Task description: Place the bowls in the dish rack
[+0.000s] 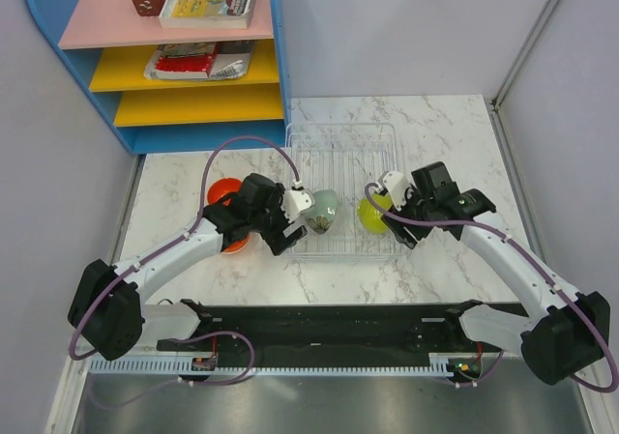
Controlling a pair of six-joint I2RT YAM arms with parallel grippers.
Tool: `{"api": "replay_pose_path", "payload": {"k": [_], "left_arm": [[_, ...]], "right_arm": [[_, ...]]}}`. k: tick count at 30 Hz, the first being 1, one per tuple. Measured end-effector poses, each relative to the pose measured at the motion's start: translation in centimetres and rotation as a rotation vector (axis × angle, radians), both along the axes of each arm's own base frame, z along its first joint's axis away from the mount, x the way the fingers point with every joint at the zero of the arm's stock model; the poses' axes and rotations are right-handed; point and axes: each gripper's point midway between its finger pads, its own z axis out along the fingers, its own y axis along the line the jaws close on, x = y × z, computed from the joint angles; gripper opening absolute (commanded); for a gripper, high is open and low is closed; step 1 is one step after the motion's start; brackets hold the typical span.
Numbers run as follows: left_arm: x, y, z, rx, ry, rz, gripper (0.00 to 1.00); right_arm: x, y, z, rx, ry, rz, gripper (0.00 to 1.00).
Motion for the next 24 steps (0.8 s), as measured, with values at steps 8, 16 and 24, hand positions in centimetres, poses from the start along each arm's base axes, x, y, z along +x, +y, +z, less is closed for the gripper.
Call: {"api": "replay_pose_path", "payload": {"k": [8, 16, 24], "left_arm": [[-0.4, 0.2, -0.1, 0.006, 0.015, -0.003, 1.00], [-0.5, 1.0, 0.8, 0.031, 0.002, 0.012, 1.00], [3.7, -1.3, 10.6, -0.074, -0.193, 0.026, 1.00]], "right_arm": [[-1.1, -0.7, -0.4, -0.062, 0.015, 0.102, 0.71], [-1.3, -0.5, -0.1, -0.056, 0.013, 0.131, 0.73], [0.9, 0.4, 3.2, -0.030, -0.069, 0.125, 0.75]]}}
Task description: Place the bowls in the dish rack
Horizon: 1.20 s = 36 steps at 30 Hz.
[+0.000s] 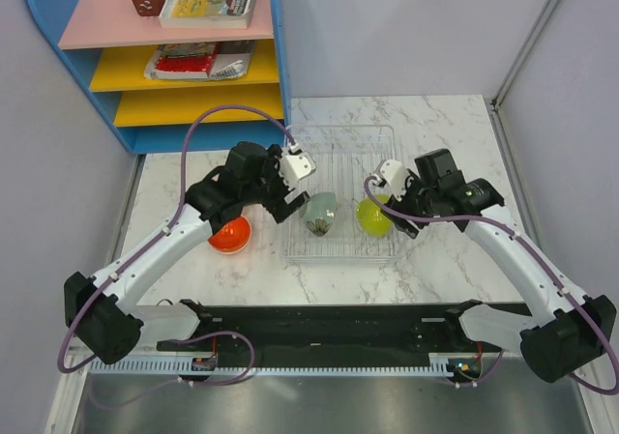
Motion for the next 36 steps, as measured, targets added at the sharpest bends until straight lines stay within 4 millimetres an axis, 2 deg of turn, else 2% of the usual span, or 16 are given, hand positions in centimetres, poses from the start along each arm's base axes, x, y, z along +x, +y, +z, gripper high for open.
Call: {"api": "replay_pose_path", "payload": {"k": [2, 4, 6, 8, 11, 14, 16, 20, 25, 30, 31, 32, 34, 35, 36], "left_arm": [[1.3, 0.8, 0.9, -0.008, -0.034, 0.047, 1.00], [2.9, 3.2, 0.4, -0.001, -0.022, 0.130, 1.00], [5.1, 7.0, -0.5, 0.000, 0.008, 0.258, 1.00], [6.4, 10.9, -1.7, -0.004, 0.045, 0.377, 1.00], [7.2, 16.4, -3.9, -0.022, 0.116, 0.532, 1.00], [7.2, 19.9, -5.8, -0.059, 0.183, 0.623, 1.00], [7.2, 21.5, -7.0, -0.085, 0.220, 0.661, 1.00], [7.2, 23.2, -9.4, -0.118, 0.289, 0.697, 1.00], [7.3, 22.9, -13.2, -0.129, 0.384, 0.684, 1.00], [7.4, 22.6, -15.7, -0.136, 0.448, 0.670, 0.96], [7.4, 22.6, -16.2, -0.135, 0.460, 0.672, 0.93], [7.4, 22.6, -16.5, -0.133, 0.468, 0.673, 0.84], [7.6, 22.7, -16.9, -0.134, 0.472, 0.675, 0.74], [7.6, 22.7, -17.0, -0.134, 0.472, 0.676, 0.60], [7.7, 22.7, -17.0, -0.134, 0.472, 0.675, 0.53]], "right_arm": [[0.7, 0.2, 1.3, 0.010, -0.035, -0.004, 0.77], [1.5, 0.3, 2.9, 0.025, -0.081, -0.018, 0.79], [2.4, 0.7, 4.7, 0.052, -0.131, -0.034, 0.82], [3.3, 1.0, 6.5, 0.087, -0.184, -0.056, 0.96], [4.3, 1.5, 8.8, 0.141, -0.254, -0.088, 0.98], [5.3, 1.9, 10.7, 0.195, -0.312, -0.119, 0.98], [5.7, 2.2, 11.7, 0.227, -0.336, -0.136, 0.98], [6.1, 2.6, 12.7, 0.270, -0.353, -0.163, 0.98], [6.3, 2.9, 13.1, 0.305, -0.352, -0.184, 0.98], [6.1, 3.3, 13.3, 0.330, -0.342, -0.180, 0.98], [6.1, 3.3, 13.3, 0.334, -0.341, -0.179, 0.98], [6.1, 3.4, 13.4, 0.339, -0.341, -0.179, 0.98], [6.1, 3.5, 13.5, 0.347, -0.341, -0.177, 0.98], [6.1, 3.6, 13.5, 0.350, -0.339, -0.177, 0.98], [6.0, 3.6, 13.5, 0.353, -0.337, -0.175, 0.98]]}}
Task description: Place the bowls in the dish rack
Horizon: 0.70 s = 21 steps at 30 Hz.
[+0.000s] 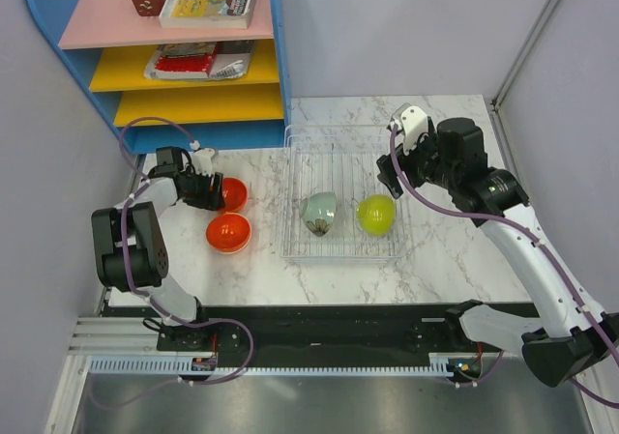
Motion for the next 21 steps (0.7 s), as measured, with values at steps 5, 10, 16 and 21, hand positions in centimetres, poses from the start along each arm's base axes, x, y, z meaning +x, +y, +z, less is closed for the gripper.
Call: {"api": "replay_pose_path", "payload": {"k": [5, 10, 16, 21], "left_arm": [[0.6, -0.1, 0.2, -0.010, -0.018, -0.004, 0.21], [1.5, -0.2, 0.6, -0.021, -0.026, -0.012, 0.02], [2.4, -0.5, 2.4, -0.042, -0.041, -0.032, 0.02], [4.6, -2.6, 8.1, -0.141, -0.146, -0.137, 0.02]], "right_arm": [[-0.1, 0.3, 0.0, 0.012, 0.008, 0.009, 0.98], [0.0, 1.2, 0.0, 0.044, 0.033, 0.032, 0.98], [0.0, 3.2, 1.4, 0.163, 0.063, 0.071, 0.98], [1.0, 6.6, 4.6, 0.352, 0.106, 0.128, 0.98]]}}
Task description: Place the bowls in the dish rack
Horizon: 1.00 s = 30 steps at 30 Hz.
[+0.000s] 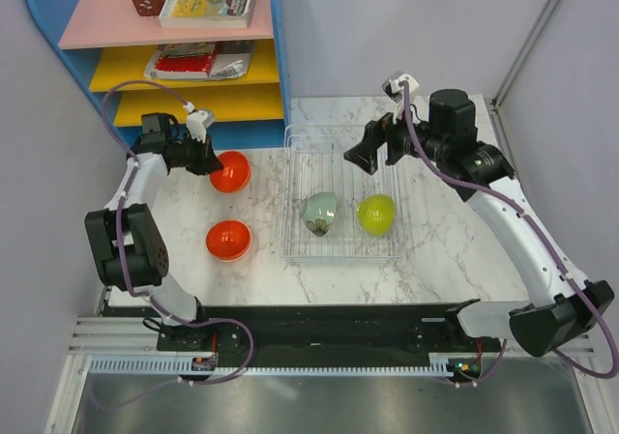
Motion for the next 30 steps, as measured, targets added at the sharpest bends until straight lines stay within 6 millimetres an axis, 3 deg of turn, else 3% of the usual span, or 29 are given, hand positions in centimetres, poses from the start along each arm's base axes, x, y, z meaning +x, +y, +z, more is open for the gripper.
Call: {"api": "replay_pose_path", "payload": {"k": [5, 9, 11, 14, 17, 30], "left_arm": [[0.5, -3.9, 8.5, -0.112, -0.190, -0.160, 0.02], [-3.0, -10.9, 14.1, -0.159, -0.319, -0.382, 0.02], [-5.1, -14.2, 15.5, -0.173, -0.354, -0.483, 0.02], [-8.0, -17.6, 16.8, -0.198, -0.376, -0.597, 0.02], [-9.4, -19.1, 17.3, -0.205, -0.382, -0.644, 0.02], [-10.1, -21.3, 16.8, -0.156, -0.388, -0.672, 0.02]], "right_arm": [[-0.3, 4.2, -0.2, 0.199, 0.172, 0.147, 0.98], [-1.2, 6.4, -2.7, 0.372, 0.389, 0.223, 0.98], [-1.4, 6.9, -3.5, 0.444, 0.469, 0.235, 0.98], [-1.3, 7.5, -3.5, 0.522, 0.537, 0.254, 0.98], [-1.1, 7.8, -3.2, 0.580, 0.564, 0.275, 0.98], [-1.8, 7.9, -4.0, 0.655, 0.629, 0.287, 0.98]]}}
